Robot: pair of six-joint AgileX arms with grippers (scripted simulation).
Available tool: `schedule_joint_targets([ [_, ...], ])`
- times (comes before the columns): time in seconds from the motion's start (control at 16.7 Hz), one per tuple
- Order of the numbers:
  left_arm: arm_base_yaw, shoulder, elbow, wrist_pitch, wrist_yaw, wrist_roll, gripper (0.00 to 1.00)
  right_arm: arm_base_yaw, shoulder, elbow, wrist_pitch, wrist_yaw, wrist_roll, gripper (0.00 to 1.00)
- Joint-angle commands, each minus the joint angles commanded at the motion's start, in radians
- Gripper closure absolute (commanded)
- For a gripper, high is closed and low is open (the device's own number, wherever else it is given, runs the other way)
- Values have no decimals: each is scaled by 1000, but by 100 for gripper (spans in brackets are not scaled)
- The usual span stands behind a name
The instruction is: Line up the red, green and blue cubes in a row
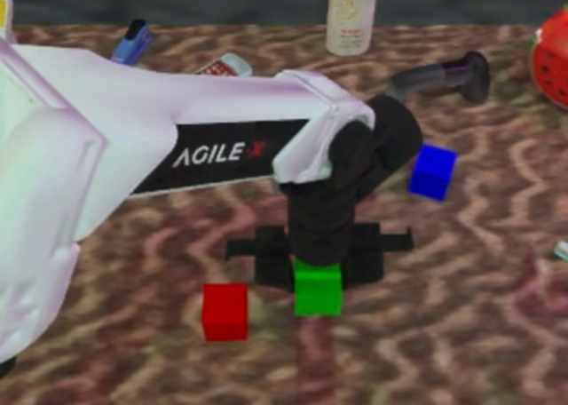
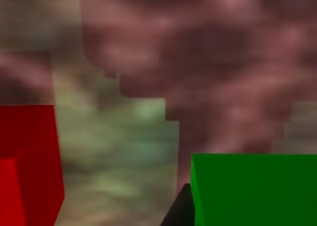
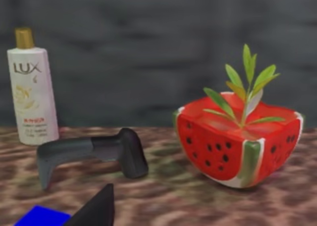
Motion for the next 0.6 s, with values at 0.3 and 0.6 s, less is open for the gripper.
schedule_joint_targets([
  [0.3,-1,35,-57,77,-4,-4,100,0,0,0,0,0,0,0],
  [0.6,-1,35,-57,77,-4,-4,77,0,0,0,0,0,0,0],
])
